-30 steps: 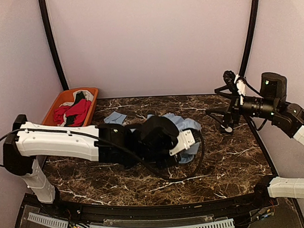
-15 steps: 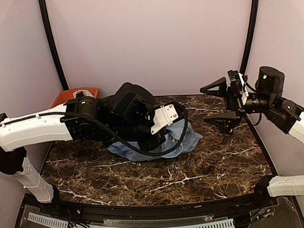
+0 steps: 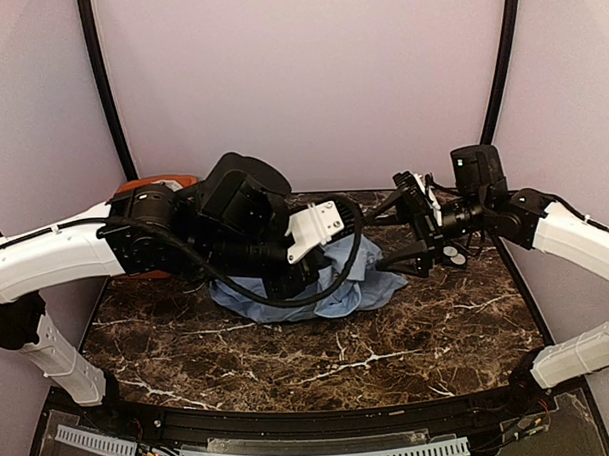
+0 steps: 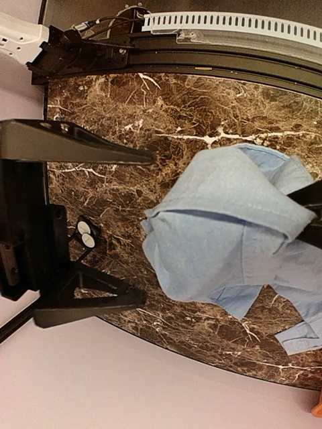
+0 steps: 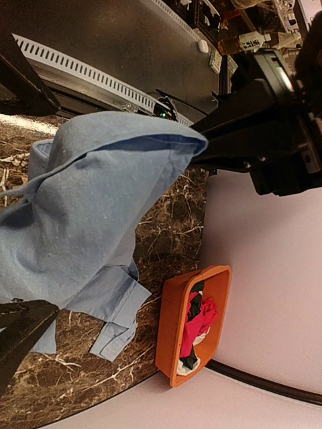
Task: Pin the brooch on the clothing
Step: Pass from the left arm to the right, then pick up the crumpled clothing from the center of the board, then place the crumpled clothing at the center of the board.
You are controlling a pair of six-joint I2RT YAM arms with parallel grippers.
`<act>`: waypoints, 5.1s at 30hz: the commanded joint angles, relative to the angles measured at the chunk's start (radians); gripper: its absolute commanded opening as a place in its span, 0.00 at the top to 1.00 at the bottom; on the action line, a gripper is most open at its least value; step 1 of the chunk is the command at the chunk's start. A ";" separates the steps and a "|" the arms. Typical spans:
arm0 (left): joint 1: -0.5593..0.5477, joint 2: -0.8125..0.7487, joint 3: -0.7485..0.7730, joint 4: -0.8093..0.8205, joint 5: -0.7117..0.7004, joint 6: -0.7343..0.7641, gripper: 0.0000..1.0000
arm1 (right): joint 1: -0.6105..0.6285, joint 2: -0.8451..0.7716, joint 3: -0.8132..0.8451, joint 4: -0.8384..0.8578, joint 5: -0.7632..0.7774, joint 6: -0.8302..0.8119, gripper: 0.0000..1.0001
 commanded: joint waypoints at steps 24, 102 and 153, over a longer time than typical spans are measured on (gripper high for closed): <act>0.004 -0.244 -0.091 -0.194 0.306 0.088 0.99 | 0.119 0.282 0.136 -0.109 -0.125 -0.192 0.06; 0.079 0.176 -0.656 0.913 -0.316 -0.087 0.14 | 0.109 -0.165 -0.020 0.308 1.160 0.217 1.00; -0.077 -0.570 -0.272 0.345 -0.166 0.003 0.99 | 0.112 -0.354 0.256 -0.057 0.733 0.178 1.00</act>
